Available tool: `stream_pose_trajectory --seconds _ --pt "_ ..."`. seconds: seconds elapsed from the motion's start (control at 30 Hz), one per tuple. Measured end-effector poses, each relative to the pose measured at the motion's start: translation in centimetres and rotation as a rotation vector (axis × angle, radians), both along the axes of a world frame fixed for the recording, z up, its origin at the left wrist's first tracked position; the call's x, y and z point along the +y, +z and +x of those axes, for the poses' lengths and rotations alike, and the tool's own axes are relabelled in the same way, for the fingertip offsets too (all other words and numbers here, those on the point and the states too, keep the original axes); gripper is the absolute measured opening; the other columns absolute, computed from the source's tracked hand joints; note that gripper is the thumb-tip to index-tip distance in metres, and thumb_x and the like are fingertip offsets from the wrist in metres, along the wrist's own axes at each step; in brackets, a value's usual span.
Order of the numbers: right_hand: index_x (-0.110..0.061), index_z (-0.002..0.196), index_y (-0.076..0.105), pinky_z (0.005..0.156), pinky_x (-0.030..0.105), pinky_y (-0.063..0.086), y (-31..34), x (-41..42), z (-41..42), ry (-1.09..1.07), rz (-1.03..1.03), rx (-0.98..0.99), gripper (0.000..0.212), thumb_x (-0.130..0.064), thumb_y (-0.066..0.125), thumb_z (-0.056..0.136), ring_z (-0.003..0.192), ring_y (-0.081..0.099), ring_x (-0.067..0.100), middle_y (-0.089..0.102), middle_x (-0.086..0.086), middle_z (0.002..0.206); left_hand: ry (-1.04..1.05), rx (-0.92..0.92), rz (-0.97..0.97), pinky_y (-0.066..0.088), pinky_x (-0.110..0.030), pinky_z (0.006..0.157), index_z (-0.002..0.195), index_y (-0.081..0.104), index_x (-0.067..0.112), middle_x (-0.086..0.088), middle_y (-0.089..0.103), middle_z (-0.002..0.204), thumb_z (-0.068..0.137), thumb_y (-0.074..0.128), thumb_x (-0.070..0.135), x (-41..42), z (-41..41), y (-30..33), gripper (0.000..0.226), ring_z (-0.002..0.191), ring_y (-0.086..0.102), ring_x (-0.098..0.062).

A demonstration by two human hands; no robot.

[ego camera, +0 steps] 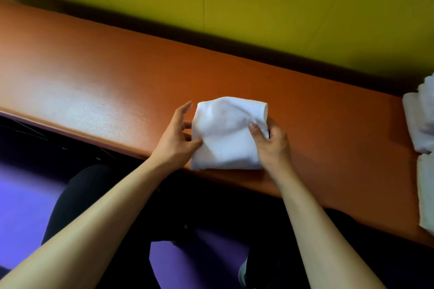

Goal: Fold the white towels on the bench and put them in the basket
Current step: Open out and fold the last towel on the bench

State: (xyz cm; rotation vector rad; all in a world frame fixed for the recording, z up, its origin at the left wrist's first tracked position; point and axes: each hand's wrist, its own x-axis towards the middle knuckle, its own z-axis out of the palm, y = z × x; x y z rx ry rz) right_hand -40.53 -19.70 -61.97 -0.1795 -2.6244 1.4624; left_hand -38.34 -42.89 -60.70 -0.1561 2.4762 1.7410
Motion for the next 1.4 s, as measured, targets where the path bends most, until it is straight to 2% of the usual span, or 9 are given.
stream_pose_trajectory --seconds 0.17,0.4,0.5,0.7,0.77,0.87,1.1,1.33,1.4 --pt "-0.021 0.092 0.055 0.062 0.030 0.038 -1.9 -0.7 -1.6 -0.094 0.172 -0.155 0.028 -0.047 0.064 0.093 0.077 0.059 0.023 0.063 -0.005 0.085 0.133 0.044 -0.328 0.052 -0.037 0.080 0.147 0.037 0.025 0.004 0.060 0.107 0.086 0.071 0.017 0.7 -0.7 -2.6 0.071 0.085 0.065 -0.021" --pt "-0.020 0.106 0.055 0.077 0.032 0.041 -2.5 0.5 1.5 -0.206 0.292 -0.351 0.043 -0.060 0.049 0.093 0.100 0.062 0.033 0.064 0.007 0.109 0.212 -0.042 -0.364 0.052 -0.039 0.085 0.116 0.057 0.014 0.004 0.066 0.097 0.093 0.065 0.037 1.2 0.4 -3.8 0.034 0.093 0.065 -0.023" --pt "-0.018 0.104 0.055 0.075 0.035 0.056 -2.1 0.7 2.5 -0.213 0.186 -0.497 0.047 -0.062 0.057 0.086 0.077 0.070 0.030 0.060 -0.002 0.092 0.183 -0.142 -0.282 0.052 -0.037 0.087 0.121 0.056 0.012 0.003 0.063 0.101 0.093 0.066 0.032 1.8 0.9 -3.1 0.036 0.096 0.065 -0.023" --pt "-0.001 0.114 0.069 0.088 0.033 0.052 -2.0 2.6 3.9 -0.249 -0.225 -0.678 0.074 -0.060 0.075 0.070 0.103 0.069 0.028 0.072 0.010 0.112 0.189 -0.277 -0.047 0.055 -0.032 0.072 0.131 0.050 0.015 -0.004 0.067 0.108 0.091 0.061 0.016 3.1 3.7 -1.3 0.041 0.084 0.067 -0.015" --pt "-0.005 0.108 0.071 0.085 0.030 0.051 -1.4 3.1 5.2 -0.223 -0.365 -0.710 0.053 -0.049 0.078 0.078 0.098 0.069 0.024 0.073 0.007 0.106 0.160 -0.241 -0.022 0.054 -0.032 0.070 0.133 0.048 0.017 -0.007 0.068 0.111 0.091 0.060 0.012 3.7 5.2 -0.9 0.044 0.083 0.068 -0.015" --pt "-0.013 0.083 0.071 0.075 0.028 0.049 0.1 3.7 7.4 -0.199 -0.464 -0.644 0.015 -0.027 0.075 0.087 0.080 0.068 0.018 0.073 0.002 0.088 0.127 -0.205 0.009 0.054 -0.031 0.070 0.135 0.047 0.020 -0.004 0.068 0.112 0.092 0.060 0.011 4.6 7.2 0.0 0.046 0.086 0.069 -0.016" --pt "-0.034 0.071 0.077 0.074 0.030 0.049 5.4 7.4 11.7 -0.236 -0.415 -0.377 0.003 -0.034 0.075 0.070 0.081 0.069 0.019 0.077 -0.007 0.079 -0.006 -0.093 0.027 0.058 -0.042 0.078 0.139 0.043 0.020 -0.008 0.066 0.116 0.094 0.060 0.011 8.4 10.5 4.0 0.049 0.090 0.070 -0.023" --pt "-0.004 0.083 0.064 0.070 0.031 0.033 10.1 14.3 15.6 -0.295 -0.392 -0.194 0.048 -0.045 0.068 0.057 0.073 0.048 0.012 0.056 -0.002 0.074 -0.144 0.018 -0.007 0.060 -0.047 0.083 0.142 0.038 0.028 -0.002 0.064 0.117 0.095 0.063 0.024 14.4 12.4 9.4 0.053 0.094 0.069 -0.020" --pt "-0.007 0.085 0.068 0.071 0.030 0.037 11.5 16.4 16.8 -0.351 -0.377 -0.163 0.041 -0.041 0.070 0.062 0.074 0.052 0.011 0.061 -0.004 0.077 -0.197 0.032 0.008 0.061 -0.043 0.081 0.143 0.037 0.029 0.001 0.061 0.119 0.097 0.063 0.026 16.7 12.5 10.5 0.053 0.096 0.068 -0.018"
